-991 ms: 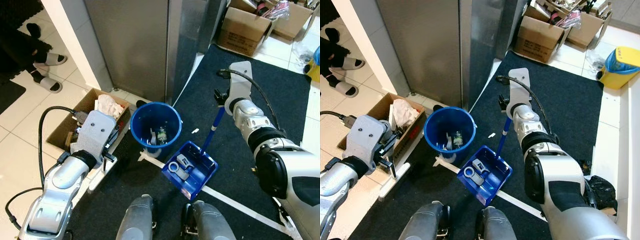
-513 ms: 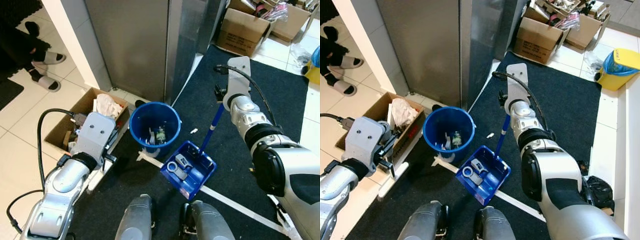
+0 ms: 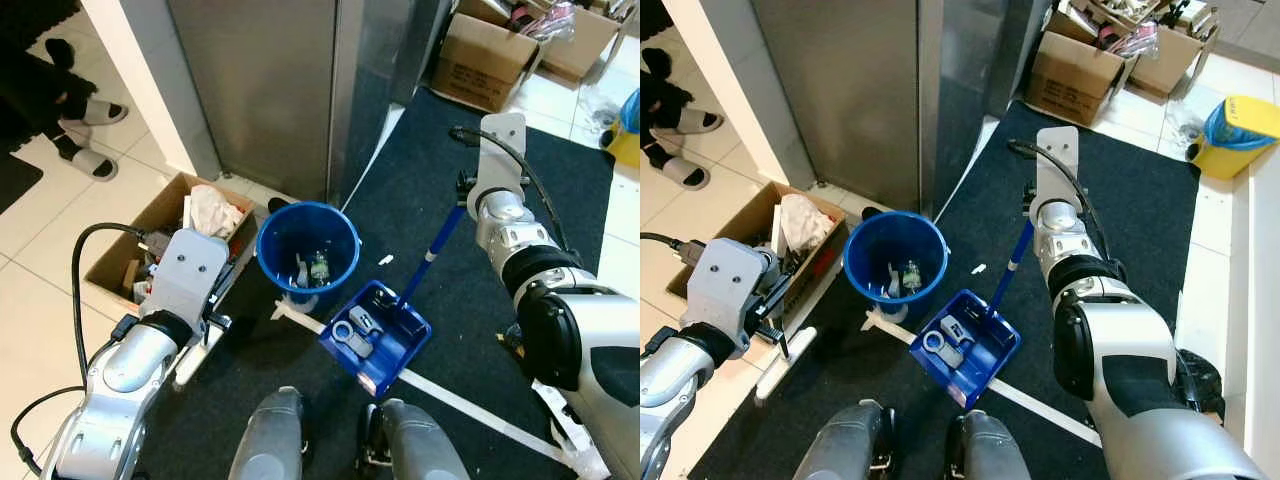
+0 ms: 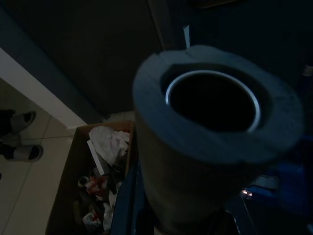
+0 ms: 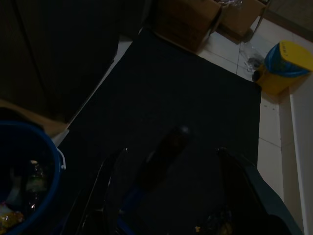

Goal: Sweep floor

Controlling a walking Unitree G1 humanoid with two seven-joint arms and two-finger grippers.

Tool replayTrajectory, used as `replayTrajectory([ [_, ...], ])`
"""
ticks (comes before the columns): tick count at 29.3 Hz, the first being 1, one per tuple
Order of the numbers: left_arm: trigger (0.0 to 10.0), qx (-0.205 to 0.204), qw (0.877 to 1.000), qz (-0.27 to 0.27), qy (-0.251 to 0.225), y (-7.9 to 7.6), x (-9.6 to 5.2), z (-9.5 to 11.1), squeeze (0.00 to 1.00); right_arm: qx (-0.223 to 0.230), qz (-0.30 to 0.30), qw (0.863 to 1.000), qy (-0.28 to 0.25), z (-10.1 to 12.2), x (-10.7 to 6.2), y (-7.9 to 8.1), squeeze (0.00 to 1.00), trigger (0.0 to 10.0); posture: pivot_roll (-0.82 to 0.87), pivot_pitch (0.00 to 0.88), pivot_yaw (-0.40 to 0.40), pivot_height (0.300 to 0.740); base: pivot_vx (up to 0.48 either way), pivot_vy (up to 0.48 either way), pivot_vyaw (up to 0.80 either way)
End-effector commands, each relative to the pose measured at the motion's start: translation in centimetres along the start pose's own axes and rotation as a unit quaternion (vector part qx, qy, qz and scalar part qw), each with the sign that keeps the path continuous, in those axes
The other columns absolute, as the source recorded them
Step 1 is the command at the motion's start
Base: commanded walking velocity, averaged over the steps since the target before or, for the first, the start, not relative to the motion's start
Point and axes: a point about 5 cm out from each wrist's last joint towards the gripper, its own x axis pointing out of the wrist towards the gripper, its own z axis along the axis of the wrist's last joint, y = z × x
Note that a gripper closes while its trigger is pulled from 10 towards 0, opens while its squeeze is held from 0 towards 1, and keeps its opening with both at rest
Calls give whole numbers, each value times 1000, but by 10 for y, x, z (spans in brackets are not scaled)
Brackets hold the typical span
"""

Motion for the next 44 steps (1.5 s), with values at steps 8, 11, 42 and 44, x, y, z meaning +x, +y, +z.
replayTrajectory([
  [8, 10000, 0, 1000, 9, 2, -1, -19, 7, 0, 6, 0, 1000, -1, 3, -1, 6, 0, 10000, 348, 204, -39, 740, 0, 0, 0],
  [11, 10000, -1, 1000, 9, 7, -1, -26, 8, 0, 17, 1, 1000, -9, 8, -1, 8, 0, 10000, 366, 224, -36, 740, 0, 0, 0],
  [42, 10000, -11, 998, 22, 50, -3, -58, 8, 0, 8, -18, 999, -27, 23, 2, -5, 0, 0, 428, 280, -38, 740, 0, 0, 0],
  [44, 10000, -11, 999, 22, 49, -3, -57, 9, 0, 8, -19, 999, -28, 24, 2, -6, 0, 0, 428, 280, -38, 740, 0, 0, 0],
])
